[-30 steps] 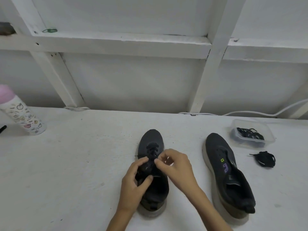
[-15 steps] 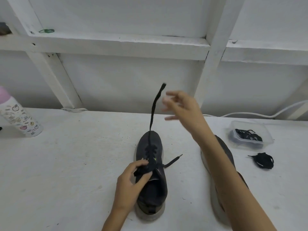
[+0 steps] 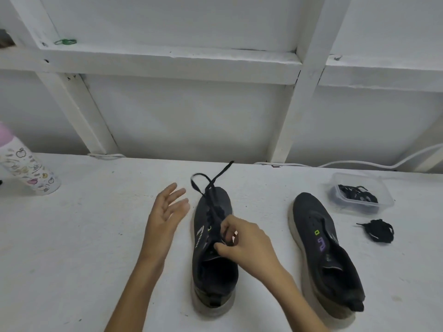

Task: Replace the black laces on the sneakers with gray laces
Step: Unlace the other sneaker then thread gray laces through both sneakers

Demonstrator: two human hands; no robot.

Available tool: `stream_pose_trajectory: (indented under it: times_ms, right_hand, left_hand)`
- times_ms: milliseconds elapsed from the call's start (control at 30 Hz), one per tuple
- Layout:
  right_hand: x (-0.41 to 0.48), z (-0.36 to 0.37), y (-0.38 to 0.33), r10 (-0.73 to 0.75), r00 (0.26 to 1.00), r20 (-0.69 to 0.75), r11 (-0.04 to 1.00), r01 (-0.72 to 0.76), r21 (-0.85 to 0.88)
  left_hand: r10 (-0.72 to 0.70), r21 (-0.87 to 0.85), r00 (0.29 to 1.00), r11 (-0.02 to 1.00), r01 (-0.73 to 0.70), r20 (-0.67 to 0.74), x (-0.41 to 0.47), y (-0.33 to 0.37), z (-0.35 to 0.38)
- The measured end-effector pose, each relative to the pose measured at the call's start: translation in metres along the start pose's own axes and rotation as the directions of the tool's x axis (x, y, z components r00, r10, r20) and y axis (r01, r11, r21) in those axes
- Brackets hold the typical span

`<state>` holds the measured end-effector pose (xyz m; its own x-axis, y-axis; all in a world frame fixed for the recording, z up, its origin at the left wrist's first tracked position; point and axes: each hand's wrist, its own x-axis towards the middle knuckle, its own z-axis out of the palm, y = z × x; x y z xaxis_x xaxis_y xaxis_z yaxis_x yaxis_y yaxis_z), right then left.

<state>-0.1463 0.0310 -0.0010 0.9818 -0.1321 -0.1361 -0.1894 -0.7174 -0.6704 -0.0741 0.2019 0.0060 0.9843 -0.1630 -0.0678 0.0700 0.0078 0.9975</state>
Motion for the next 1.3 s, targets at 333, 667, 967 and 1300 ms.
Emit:
stream_pose_trajectory:
  times_ms: [333,667,967,1300]
  right_hand:
    - [-0.004,0.028,0.015,-0.176,0.956,-0.236,0.984,0.166,-0.064]
    - [-0.006,0.038,0.023,-0.079,0.944,-0.319,0.928,0.186,0.322]
    - [0.002,-0.016,-0.002,0.031,0.995,-0.098,0.493,0.071,0.867]
    - [-0.003,-0.114,-0.001,0.117,0.962,-0.247,0.133,0.231,0.964]
  left_hand:
    - [0.217,0.494,0.974,0.842,-0.216,0.056,-0.036,-0.053,0.020]
    - [0.343,0.520,0.939,0.802,-0.294,0.002,-0.038,-0.058,0.021]
    - [0.219,0.474,0.976,0.859,-0.193,0.000,-0.034,-0.050,0.023]
    - [0.073,-0.308,0.997,0.948,-0.082,-0.040,-0.003,0.022,-0.009]
